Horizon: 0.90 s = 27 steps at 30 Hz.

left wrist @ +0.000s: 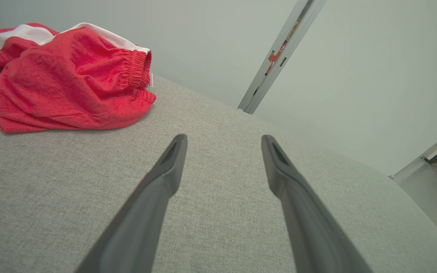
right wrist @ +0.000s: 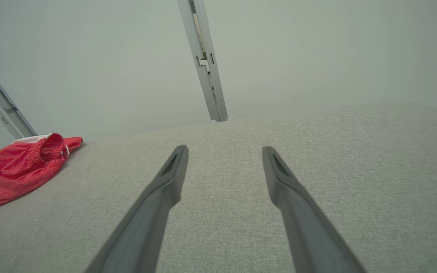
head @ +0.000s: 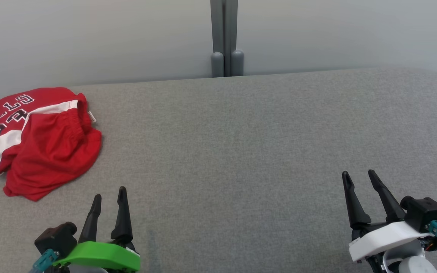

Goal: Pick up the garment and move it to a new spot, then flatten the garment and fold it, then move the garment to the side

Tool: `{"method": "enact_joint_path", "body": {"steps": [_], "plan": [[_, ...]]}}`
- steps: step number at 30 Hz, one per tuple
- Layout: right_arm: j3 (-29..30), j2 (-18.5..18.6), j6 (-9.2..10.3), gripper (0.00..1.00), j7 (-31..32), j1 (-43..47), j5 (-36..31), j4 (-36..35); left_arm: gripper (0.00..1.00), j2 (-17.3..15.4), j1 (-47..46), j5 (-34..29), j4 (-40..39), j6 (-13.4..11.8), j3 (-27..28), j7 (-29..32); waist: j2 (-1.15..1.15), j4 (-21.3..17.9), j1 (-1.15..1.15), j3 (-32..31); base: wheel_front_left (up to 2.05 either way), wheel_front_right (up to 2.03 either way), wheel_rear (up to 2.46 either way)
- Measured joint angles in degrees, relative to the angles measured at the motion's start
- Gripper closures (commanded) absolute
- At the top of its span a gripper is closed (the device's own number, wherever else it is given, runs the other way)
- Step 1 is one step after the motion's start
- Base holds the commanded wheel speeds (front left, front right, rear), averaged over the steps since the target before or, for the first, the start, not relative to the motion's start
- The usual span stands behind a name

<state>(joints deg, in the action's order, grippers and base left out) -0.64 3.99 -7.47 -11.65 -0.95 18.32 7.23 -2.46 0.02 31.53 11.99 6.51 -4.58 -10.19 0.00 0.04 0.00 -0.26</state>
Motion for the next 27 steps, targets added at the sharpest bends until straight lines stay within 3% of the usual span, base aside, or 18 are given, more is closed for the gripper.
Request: {"method": "enact_joint_path", "body": {"steps": [27], "plan": [[1.37, -0.85, -0.01, 0.00, -2.23, 0.51, -13.18, 1.45, 0.00, -0.13, 0.57, -9.56, 3.58, 0.53, -1.35, -3.28, 0.00, 0.31, 0.00, -0.06, 0.00, 0.00, 0.00]]}}
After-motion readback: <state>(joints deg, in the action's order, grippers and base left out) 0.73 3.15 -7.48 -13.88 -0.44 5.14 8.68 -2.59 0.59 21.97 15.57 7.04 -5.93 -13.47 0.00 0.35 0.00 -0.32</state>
